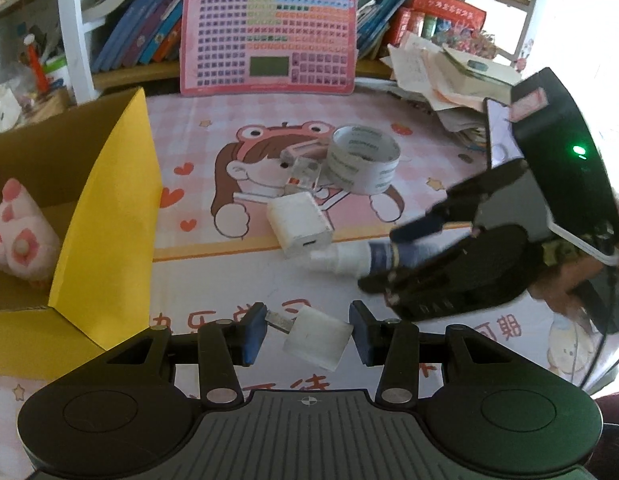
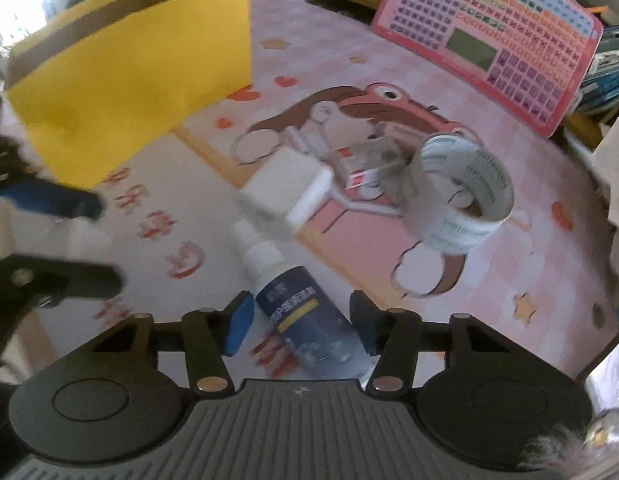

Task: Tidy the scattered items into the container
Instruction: 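Close the left tool on the white charger while the right tool grasps the spray bottle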

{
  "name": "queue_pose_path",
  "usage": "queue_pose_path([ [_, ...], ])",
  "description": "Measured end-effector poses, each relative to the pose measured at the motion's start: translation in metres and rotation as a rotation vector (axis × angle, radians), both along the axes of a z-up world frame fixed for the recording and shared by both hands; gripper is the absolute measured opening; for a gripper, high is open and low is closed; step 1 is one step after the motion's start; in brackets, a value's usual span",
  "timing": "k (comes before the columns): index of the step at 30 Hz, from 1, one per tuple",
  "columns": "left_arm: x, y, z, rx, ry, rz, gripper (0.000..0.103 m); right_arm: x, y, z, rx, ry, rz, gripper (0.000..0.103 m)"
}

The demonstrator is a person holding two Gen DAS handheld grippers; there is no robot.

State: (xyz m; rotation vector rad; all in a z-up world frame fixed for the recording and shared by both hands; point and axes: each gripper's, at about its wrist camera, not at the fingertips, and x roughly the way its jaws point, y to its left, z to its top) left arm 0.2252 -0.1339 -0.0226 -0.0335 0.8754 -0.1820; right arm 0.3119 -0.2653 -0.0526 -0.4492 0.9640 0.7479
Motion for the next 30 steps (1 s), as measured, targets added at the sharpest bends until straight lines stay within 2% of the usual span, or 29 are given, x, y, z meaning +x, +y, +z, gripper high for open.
queue_pose_path([
  [4, -0.003, 0.002, 0.004, -0.005, -0.011, 0.013, 0.044, -0.012, 0.004, 0.001, 0.011, 0.025, 0.037, 0.05],
  [7, -0.005, 0.004, 0.005, -0.004, -0.015, 0.024, 0.044, -0.013, 0.01, -0.006, -0.003, 0.043, 0.051, 0.042],
  [11, -0.01, 0.006, 0.008, -0.006, -0.012, 0.026, 0.044, -0.016, 0.01, -0.009, 0.007, 0.034, 0.051, 0.041],
  [14, -0.013, 0.007, 0.007, -0.008, -0.006, 0.024, 0.044, -0.018, 0.008, -0.009, 0.013, 0.034, 0.031, 0.036],
  [19, -0.015, 0.009, 0.01, -0.018, -0.01, 0.014, 0.044, -0.024, 0.001, -0.003, 0.069, 0.057, -0.064, 0.035],
  [25, -0.02, 0.014, 0.009, -0.072, -0.02, 0.001, 0.044, -0.027, -0.016, -0.004, 0.183, 0.143, -0.302, 0.034],
  [30, -0.026, 0.018, 0.007, -0.085, -0.001, -0.031, 0.044, -0.044, -0.019, 0.009, 0.257, 0.122, -0.406, 0.032],
])
